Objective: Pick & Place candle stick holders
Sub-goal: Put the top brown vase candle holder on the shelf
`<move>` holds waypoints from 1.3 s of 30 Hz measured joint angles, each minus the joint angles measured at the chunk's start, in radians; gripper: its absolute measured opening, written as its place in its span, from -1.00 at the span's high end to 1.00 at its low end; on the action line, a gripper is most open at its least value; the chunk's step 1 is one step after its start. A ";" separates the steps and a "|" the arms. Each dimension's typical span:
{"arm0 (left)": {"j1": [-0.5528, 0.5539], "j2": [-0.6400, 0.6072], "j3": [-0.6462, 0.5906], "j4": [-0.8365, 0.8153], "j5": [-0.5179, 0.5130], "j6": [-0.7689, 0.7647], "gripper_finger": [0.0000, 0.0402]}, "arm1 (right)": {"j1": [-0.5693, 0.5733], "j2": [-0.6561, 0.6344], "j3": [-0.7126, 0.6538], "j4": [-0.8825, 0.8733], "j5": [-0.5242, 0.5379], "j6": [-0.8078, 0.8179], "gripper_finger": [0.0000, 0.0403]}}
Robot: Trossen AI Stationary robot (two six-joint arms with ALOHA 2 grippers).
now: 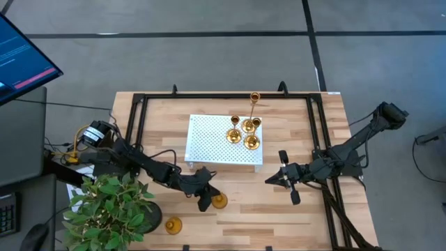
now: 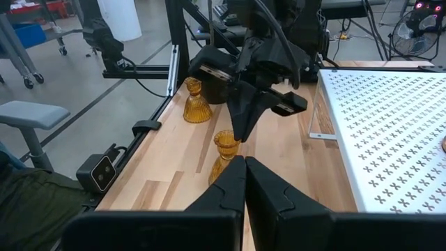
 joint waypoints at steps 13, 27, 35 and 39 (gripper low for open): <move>-0.025 -0.184 -0.005 -0.244 -0.100 0.124 1.00 | 0.000 0.000 0.000 0.000 0.000 0.000 1.00; -0.203 -0.083 -0.003 -0.214 -0.196 0.513 1.00 | 0.000 0.000 0.000 -0.001 0.000 0.000 1.00; -0.189 0.011 0.000 -0.131 -0.201 0.549 0.95 | 0.000 0.000 0.000 -0.002 0.000 0.000 1.00; -0.190 0.014 0.000 -0.123 -0.203 0.598 0.98 | 0.000 0.000 0.000 -0.002 0.000 0.000 1.00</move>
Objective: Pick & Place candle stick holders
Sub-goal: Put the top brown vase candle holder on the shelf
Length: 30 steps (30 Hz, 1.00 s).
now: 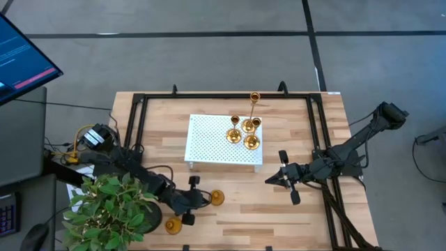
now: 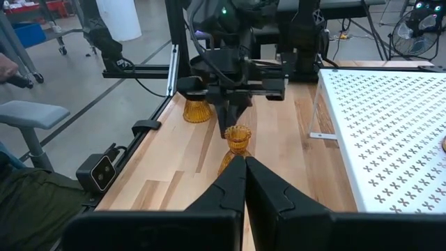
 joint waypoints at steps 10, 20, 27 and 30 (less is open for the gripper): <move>0.006 -0.005 -0.131 0.223 -0.051 0.058 0.99 | 0.000 0.000 0.000 -0.008 0.000 0.000 1.00; 0.018 -0.024 -0.383 0.693 0.106 0.138 0.99 | 0.000 0.000 0.001 -0.030 0.000 -0.001 1.00; 0.065 -0.023 -0.410 0.782 0.096 0.224 0.98 | -0.002 0.000 0.001 -0.029 0.000 -0.001 1.00; 0.087 -0.020 -0.410 0.784 0.096 0.229 0.97 | -0.002 0.000 0.001 -0.029 0.000 -0.001 1.00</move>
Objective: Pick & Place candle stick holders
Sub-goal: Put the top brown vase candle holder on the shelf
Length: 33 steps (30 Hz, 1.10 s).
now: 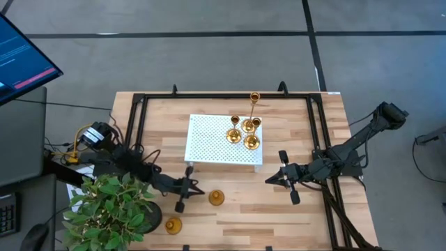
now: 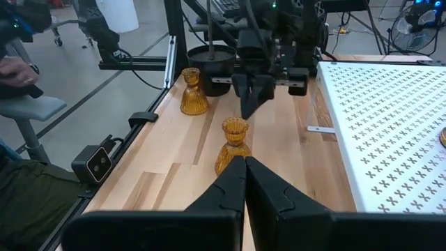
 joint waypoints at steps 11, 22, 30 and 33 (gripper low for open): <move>0.045 0.037 0.026 0.004 0.133 -0.014 0.69 | 0.000 0.000 0.000 -0.001 0.000 -0.002 1.00; 0.056 0.073 0.052 0.007 0.086 -0.013 0.20 | 0.000 0.000 0.000 -0.003 0.000 0.000 1.00; 0.099 0.237 0.157 0.072 0.091 -0.055 -0.15 | 0.000 0.000 0.000 -0.004 0.000 0.000 1.00; 0.099 0.273 0.201 0.073 0.139 -0.056 -0.25 | 0.001 0.000 0.000 -0.006 0.000 0.000 1.00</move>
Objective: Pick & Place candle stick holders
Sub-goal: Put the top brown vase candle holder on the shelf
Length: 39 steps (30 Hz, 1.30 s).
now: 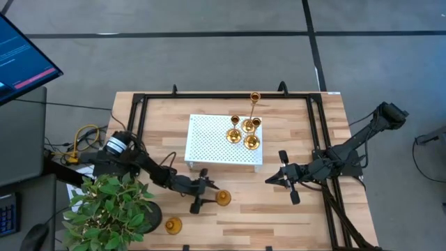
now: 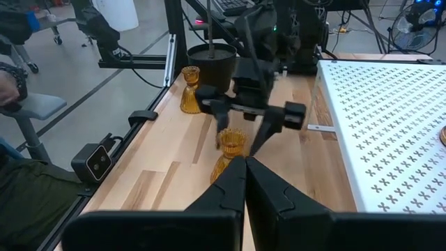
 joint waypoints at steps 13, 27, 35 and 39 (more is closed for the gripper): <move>0.034 0.010 0.071 0.010 0.031 -0.018 -0.54 | 0.000 0.000 0.000 -0.002 -0.001 0.000 1.00; 0.044 0.046 0.125 0.012 0.056 -0.021 -0.67 | 0.000 0.000 0.000 -0.001 -0.002 0.000 1.00; 0.044 0.135 0.186 0.015 0.057 -0.019 -0.61 | 0.000 0.000 0.000 0.000 -0.003 0.015 1.00; 0.044 0.119 0.185 0.012 0.057 -0.019 -0.56 | 0.001 0.000 0.000 -0.001 -0.003 0.016 1.00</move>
